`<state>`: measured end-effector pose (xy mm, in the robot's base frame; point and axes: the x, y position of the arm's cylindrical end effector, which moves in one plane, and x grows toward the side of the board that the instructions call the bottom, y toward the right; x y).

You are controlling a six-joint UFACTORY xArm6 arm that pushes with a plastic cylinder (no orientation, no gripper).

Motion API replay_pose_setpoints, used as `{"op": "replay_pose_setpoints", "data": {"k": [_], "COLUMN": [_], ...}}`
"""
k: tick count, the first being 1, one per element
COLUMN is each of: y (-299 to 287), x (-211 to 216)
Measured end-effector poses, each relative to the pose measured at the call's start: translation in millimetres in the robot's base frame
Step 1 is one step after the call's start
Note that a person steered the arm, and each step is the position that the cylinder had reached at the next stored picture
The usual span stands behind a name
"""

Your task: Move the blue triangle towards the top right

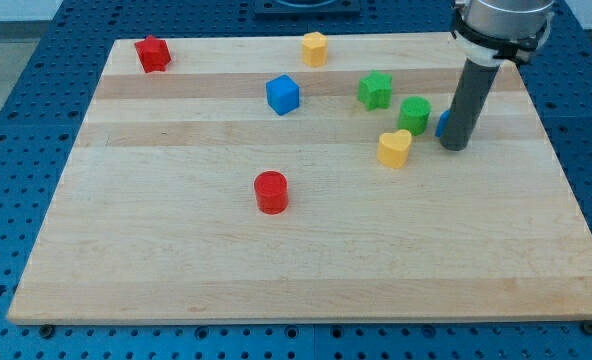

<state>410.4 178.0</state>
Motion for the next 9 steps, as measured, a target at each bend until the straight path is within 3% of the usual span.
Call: {"op": "replay_pose_setpoints", "data": {"k": [3, 6, 9], "y": [19.0, 17.6, -20.1], "x": [-29.0, -86.9, -116.7]}}
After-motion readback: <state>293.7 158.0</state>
